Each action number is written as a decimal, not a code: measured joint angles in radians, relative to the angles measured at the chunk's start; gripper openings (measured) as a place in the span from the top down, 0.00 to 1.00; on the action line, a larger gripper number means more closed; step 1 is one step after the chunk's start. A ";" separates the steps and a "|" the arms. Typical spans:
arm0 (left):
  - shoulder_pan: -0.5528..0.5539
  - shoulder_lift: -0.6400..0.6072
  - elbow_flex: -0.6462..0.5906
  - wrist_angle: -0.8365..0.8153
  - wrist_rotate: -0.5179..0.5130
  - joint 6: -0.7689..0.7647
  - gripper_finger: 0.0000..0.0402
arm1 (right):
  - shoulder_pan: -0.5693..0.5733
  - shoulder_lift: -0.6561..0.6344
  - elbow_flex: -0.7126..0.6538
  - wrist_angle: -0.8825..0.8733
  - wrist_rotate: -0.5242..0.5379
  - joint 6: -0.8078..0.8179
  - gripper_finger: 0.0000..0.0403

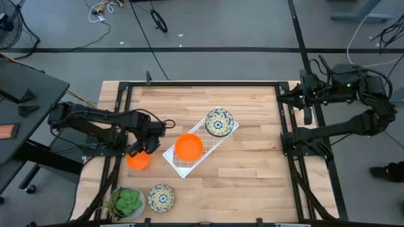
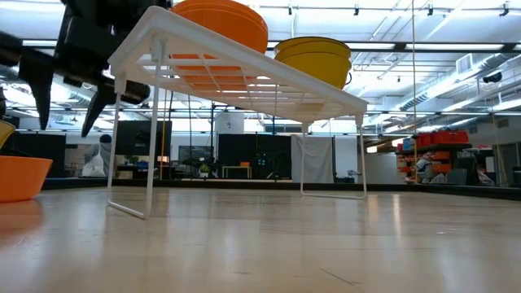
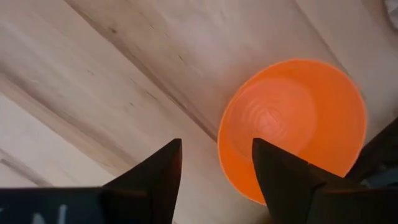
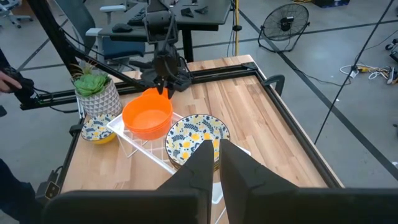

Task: Pick & Place Mini bowls
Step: Stack the orange bowl on top of the orange bowl on the shelf

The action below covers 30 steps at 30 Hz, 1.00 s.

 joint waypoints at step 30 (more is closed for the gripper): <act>0.008 0.000 -0.185 0.121 -0.071 0.020 0.56 | 0.000 0.000 0.000 0.000 0.000 0.000 0.92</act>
